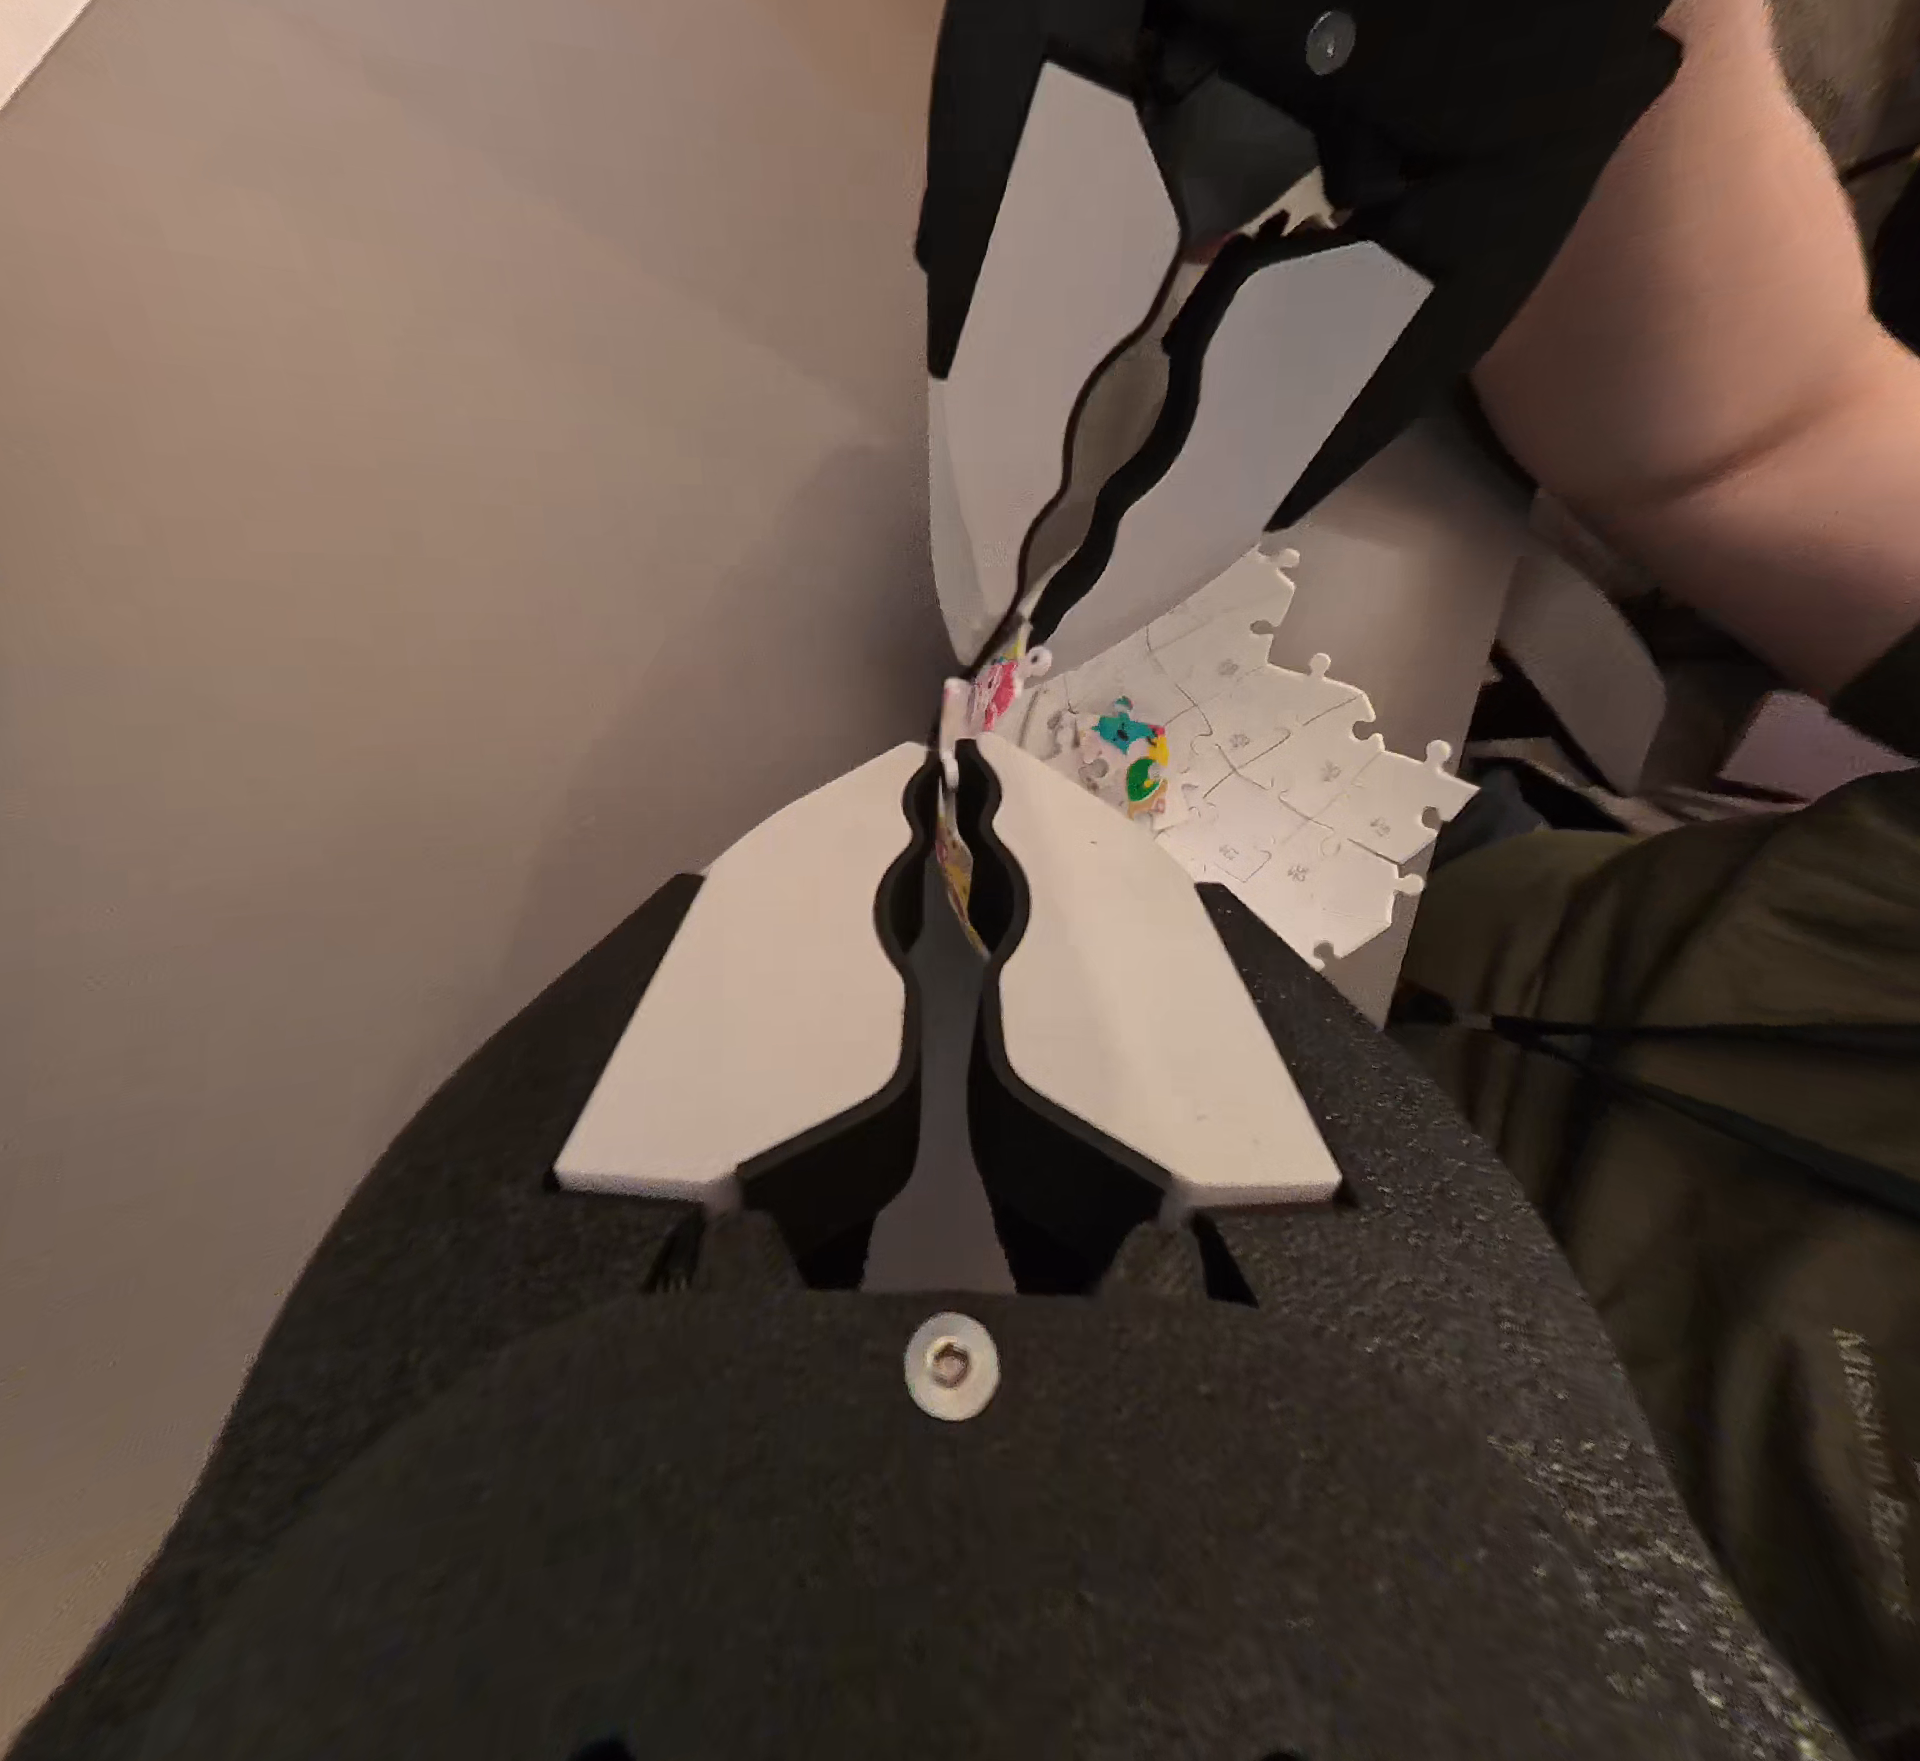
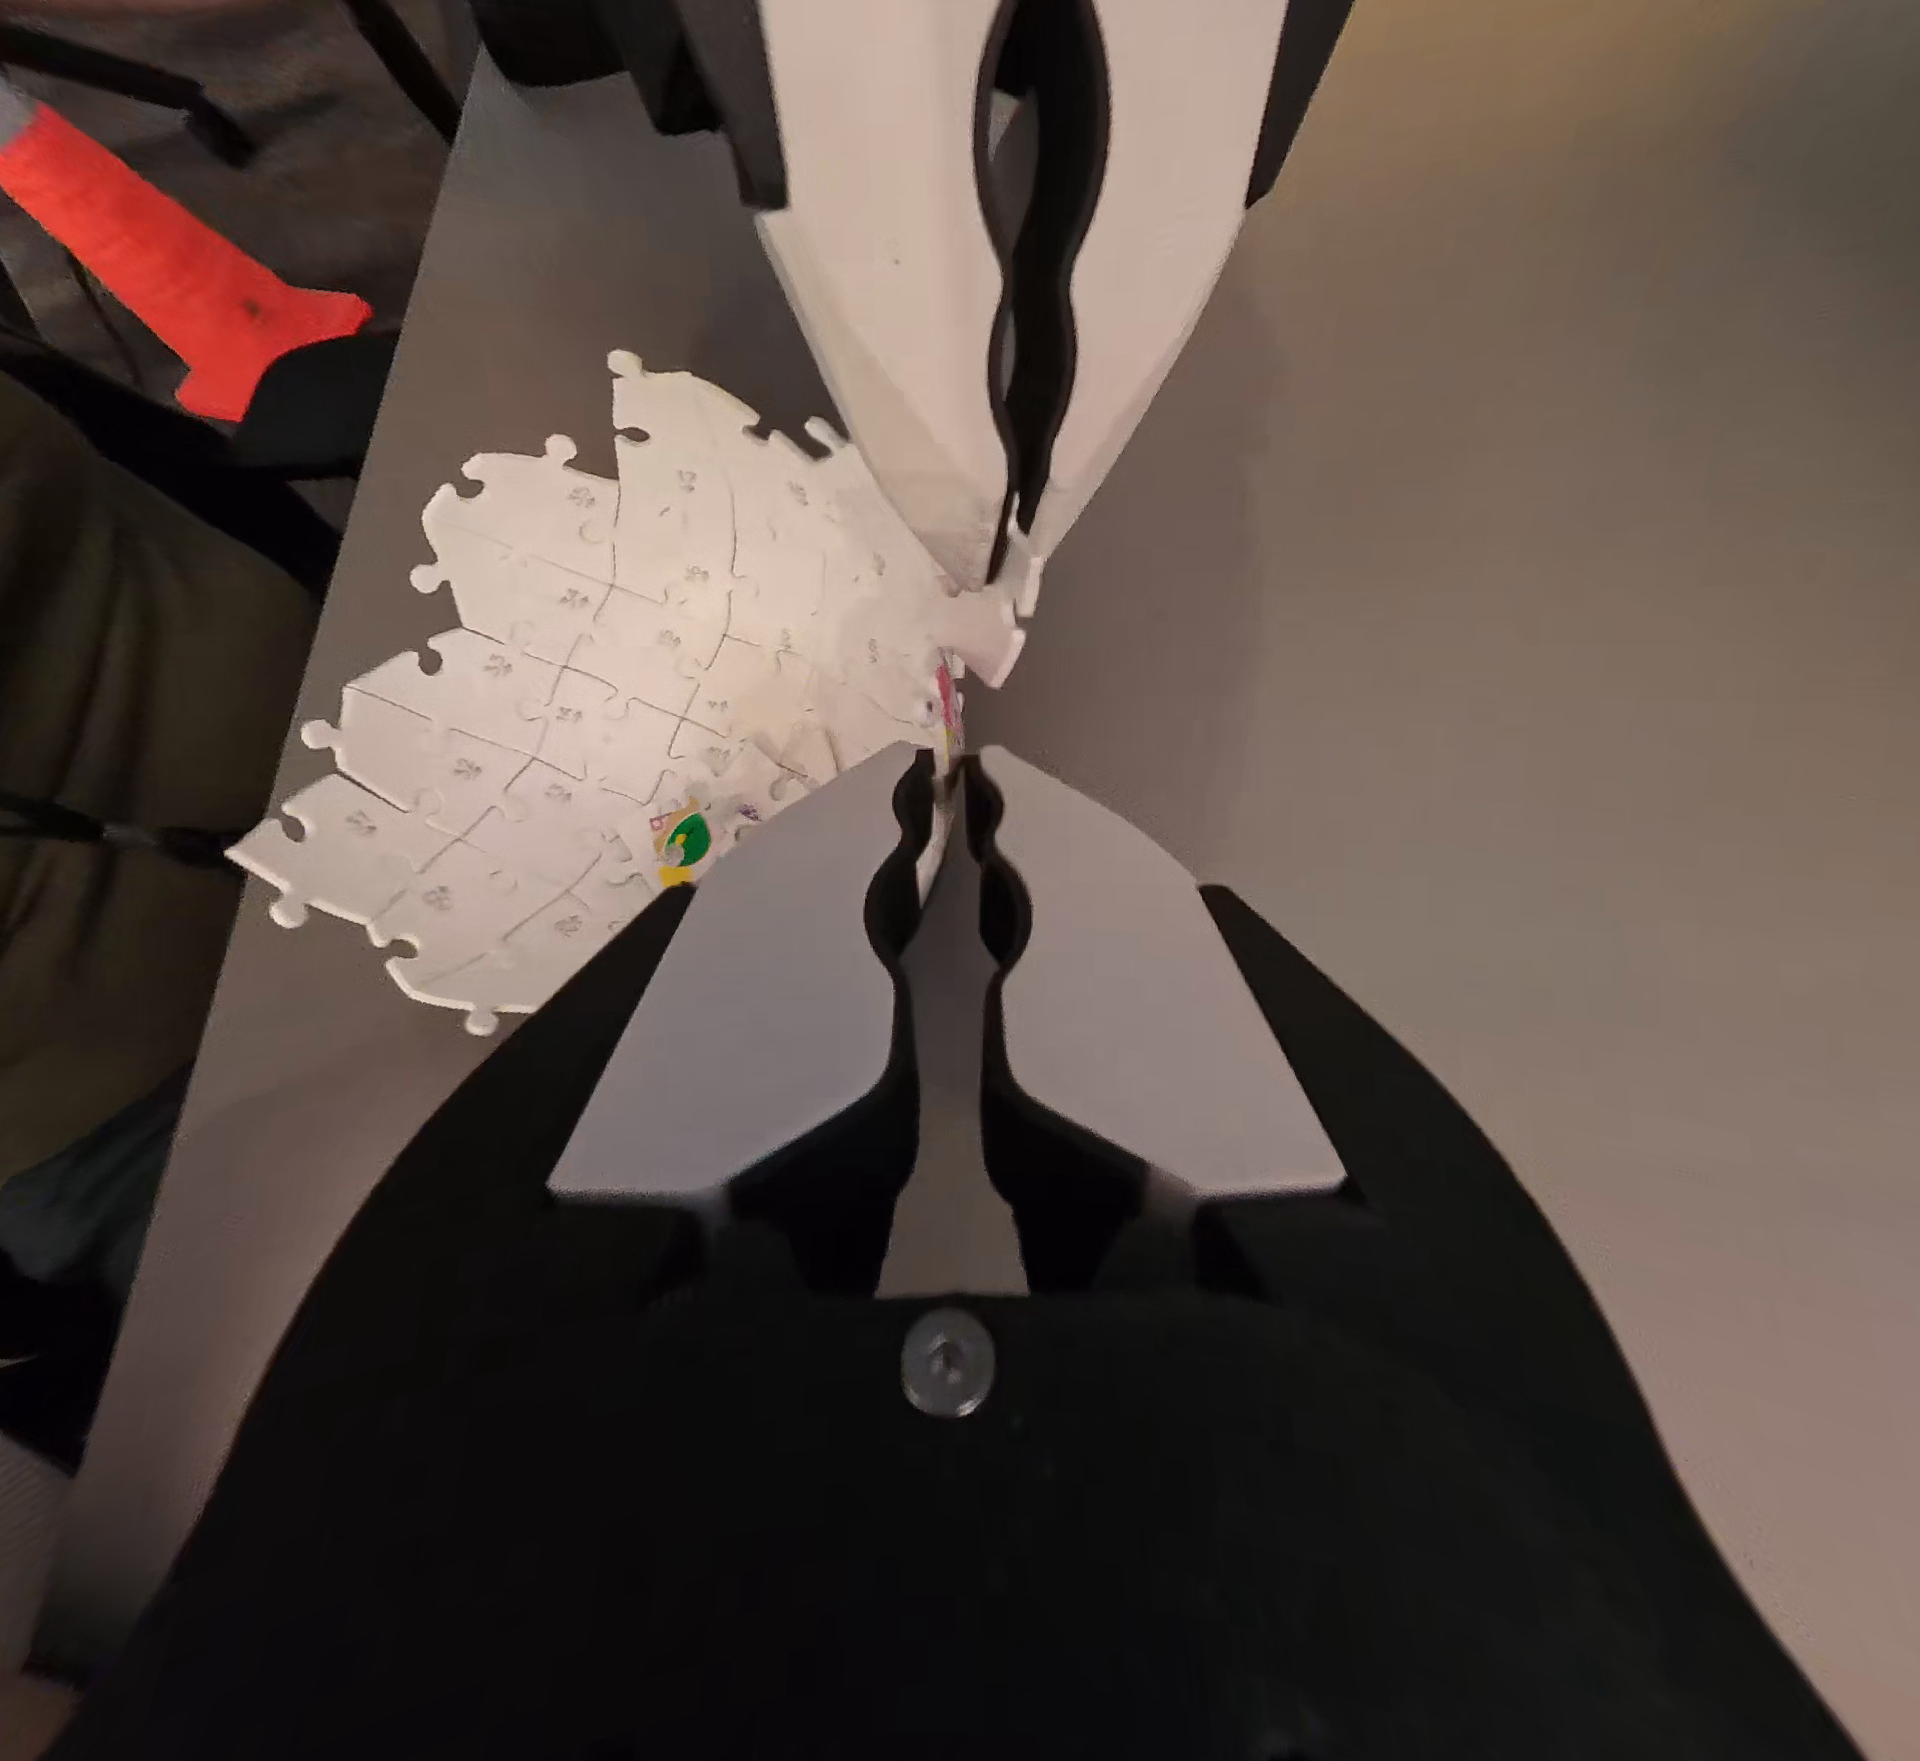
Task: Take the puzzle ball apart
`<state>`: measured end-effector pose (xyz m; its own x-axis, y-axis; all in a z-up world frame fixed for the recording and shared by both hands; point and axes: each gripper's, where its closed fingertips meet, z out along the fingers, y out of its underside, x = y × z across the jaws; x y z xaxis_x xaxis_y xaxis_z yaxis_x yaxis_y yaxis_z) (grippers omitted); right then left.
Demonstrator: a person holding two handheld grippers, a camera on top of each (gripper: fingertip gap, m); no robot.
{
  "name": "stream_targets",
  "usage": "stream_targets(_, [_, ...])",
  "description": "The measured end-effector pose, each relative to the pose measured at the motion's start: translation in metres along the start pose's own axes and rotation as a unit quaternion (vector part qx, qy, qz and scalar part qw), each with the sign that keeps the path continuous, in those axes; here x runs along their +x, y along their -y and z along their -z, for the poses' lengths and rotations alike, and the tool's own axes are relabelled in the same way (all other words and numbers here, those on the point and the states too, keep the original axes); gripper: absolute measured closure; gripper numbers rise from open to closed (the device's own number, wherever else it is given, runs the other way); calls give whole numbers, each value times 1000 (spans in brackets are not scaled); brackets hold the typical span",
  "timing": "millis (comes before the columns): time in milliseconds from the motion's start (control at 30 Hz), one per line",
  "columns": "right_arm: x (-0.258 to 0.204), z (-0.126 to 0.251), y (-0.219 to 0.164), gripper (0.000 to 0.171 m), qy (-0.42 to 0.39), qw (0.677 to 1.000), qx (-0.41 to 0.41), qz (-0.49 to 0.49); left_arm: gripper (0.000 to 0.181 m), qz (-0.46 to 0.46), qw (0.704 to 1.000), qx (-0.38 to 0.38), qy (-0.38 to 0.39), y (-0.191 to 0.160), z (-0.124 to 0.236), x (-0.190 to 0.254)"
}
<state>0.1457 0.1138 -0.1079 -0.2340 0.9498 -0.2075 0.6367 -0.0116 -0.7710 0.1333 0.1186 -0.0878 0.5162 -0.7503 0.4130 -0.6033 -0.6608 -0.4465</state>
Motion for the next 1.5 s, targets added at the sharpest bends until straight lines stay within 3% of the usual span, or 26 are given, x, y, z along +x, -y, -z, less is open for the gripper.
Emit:
stream_targets(167, [2, 7, -3, 165, -17, 999, 21, -40, 179, 3, 1000, -20, 13, 8, -3, 0])
stream_targets(400, [-5, 16, -4, 166, -58, 995, 41, -65, 179, 92, 995, -37, -28, 13, -4, 8])
stream_targets(600, [-13, 12, -7, 167, -77, 996, 24, 25, 179, 150, 982, -91, -76, 5, -8, 14])
stream_targets(800, [-24, 12, 0, 167, -40, 995, 63, 66, 178, 140, 971, -105, -164, -1, -1, 27])
stream_targets(1033, [-45, 5, 8, 168, -28, 981, 78, 173, 178, 213, 916, -154, -304, -14, 0, 40])
stream_targets(1200, [-43, 0, 3, 168, -16, 986, 67, 153, 178, 196, 920, -157, -302, -17, -4, 36])
stream_targets(1400, [-46, 1, 9, 168, -13, 984, 81, 159, 178, 207, 901, -164, -344, -20, 1, 40])
stream_targets(1500, [-45, -2, 5, 165, -4, 987, 74, 140, 179, 194, 909, -170, -329, -21, -1, 37])
